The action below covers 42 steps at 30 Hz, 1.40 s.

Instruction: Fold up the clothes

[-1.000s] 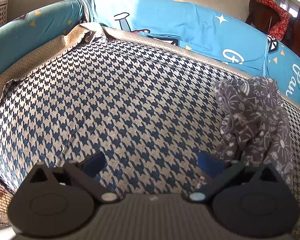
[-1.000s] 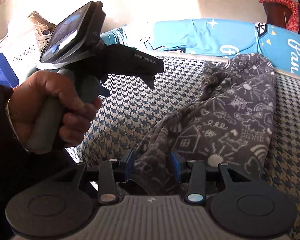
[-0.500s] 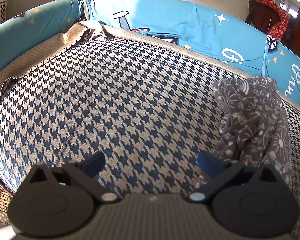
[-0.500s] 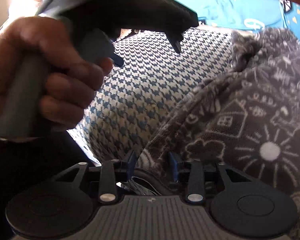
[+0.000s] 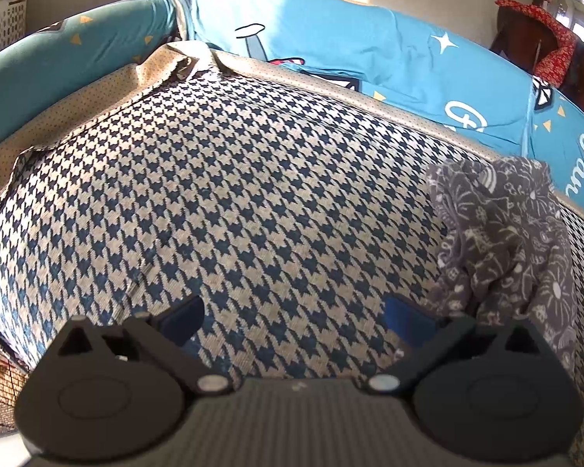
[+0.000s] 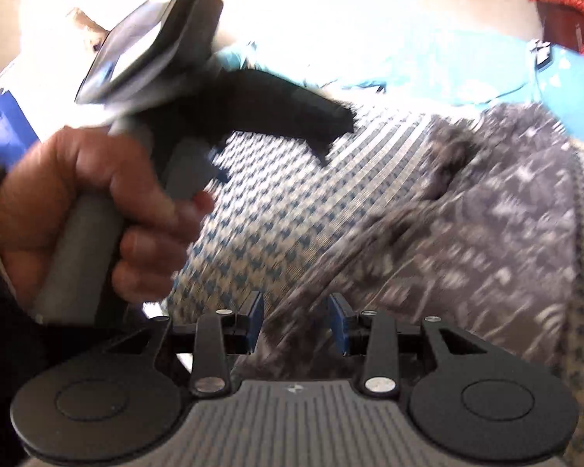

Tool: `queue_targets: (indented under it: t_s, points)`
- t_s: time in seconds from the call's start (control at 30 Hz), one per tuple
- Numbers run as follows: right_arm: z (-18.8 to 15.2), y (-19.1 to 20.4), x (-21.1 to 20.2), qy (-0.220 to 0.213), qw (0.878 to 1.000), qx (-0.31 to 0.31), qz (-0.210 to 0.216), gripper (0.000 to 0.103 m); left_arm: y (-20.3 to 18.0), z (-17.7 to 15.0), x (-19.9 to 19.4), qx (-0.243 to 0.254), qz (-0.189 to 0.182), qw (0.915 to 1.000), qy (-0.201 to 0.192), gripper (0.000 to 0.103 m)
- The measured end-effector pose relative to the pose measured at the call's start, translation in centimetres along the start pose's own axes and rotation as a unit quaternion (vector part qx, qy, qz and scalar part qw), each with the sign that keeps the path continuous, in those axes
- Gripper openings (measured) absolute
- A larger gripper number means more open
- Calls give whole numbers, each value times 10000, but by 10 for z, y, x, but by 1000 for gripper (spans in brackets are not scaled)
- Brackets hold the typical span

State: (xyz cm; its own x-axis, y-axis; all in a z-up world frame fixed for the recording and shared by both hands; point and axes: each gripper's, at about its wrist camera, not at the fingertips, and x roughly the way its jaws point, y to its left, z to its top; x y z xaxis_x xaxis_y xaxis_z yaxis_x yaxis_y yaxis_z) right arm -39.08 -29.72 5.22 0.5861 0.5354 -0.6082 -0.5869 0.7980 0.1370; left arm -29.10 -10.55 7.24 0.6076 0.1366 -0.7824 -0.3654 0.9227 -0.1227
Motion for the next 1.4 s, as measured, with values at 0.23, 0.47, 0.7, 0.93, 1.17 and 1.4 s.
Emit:
queue_targets:
  t_s: [0.23,0.47,0.7,0.93,1.17,1.4]
  points:
    - [25,-24,3,-333,9974,148,-621,37,1,1,4,-117,80,9999,37,103]
    - [55,-59,24,-453,9918,342,-1141,38,-3,1,5,-94,-6,9999,71,103]
    - [73,-84,46,-389,9854,672,-1514,38,-7,2,6,-103,-112,9998,112,103]
    - [83,-96,68,-295,9826,864,-1618,38,-6,4,6,-132,-177,9997,144,103]
    - [88,-97,83,-228,9826,816,-1655,38,-7,3,7,-153,-214,9994,212,103]
    - [89,-103,93,-162,9807,979,-1684,17,-7,4,7,-180,-249,9992,239,103]
